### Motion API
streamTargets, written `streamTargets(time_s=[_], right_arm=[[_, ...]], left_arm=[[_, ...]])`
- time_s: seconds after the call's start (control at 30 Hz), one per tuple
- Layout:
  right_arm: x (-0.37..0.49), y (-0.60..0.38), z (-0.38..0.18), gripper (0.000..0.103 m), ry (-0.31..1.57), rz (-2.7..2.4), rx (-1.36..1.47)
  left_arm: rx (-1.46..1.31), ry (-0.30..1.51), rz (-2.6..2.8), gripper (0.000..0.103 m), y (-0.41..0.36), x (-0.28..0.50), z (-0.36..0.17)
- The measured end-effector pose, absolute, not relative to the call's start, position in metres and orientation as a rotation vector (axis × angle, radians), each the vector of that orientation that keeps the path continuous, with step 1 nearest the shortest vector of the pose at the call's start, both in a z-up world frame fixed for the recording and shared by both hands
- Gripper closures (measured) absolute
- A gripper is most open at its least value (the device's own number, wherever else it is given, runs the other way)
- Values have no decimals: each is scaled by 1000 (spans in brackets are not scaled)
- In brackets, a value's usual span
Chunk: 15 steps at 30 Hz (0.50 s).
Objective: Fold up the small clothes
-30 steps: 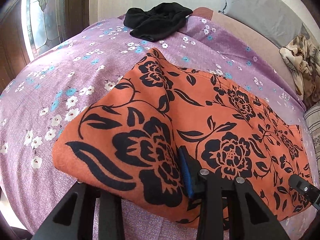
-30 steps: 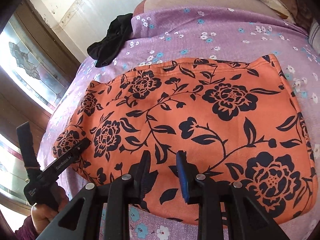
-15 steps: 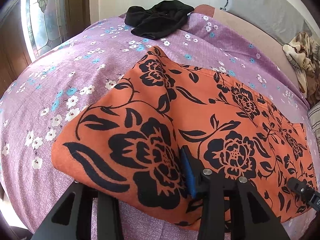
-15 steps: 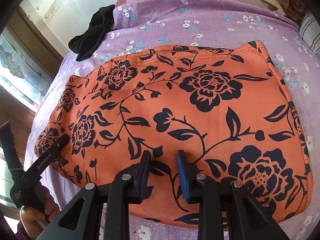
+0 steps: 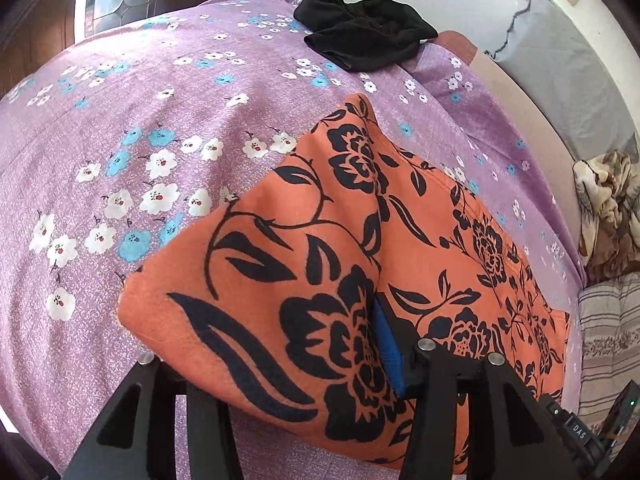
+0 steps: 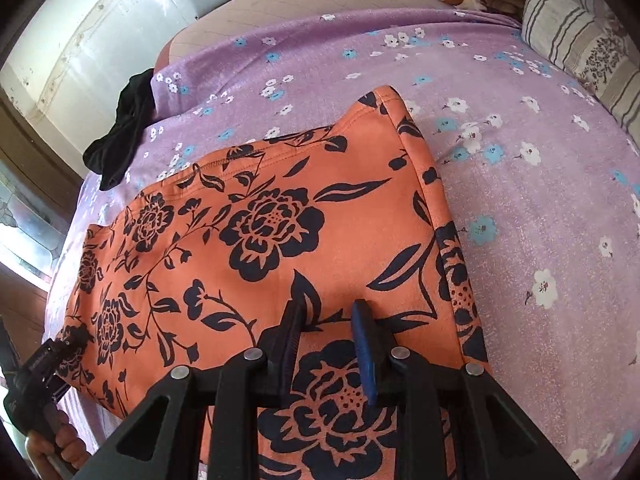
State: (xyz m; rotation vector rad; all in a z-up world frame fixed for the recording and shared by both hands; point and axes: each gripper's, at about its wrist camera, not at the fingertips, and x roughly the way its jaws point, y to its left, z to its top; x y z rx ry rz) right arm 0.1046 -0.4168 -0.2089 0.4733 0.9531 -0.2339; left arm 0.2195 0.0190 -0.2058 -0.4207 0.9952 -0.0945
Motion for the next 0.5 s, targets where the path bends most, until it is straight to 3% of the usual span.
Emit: streamTargets(time_s=[0.2, 0.37, 0.5], right_arm=[[106, -412, -209, 73, 955, -241, 436], [108, -410, -210, 73, 956, -248, 423], [110, -408, -210, 73, 958, -255, 405]], left_arm=[[-519, 983, -71, 53, 36, 224, -207], [-431, 913, -64, 78, 28, 219, -194], [-232, 781, -82, 83, 2, 207, -169]])
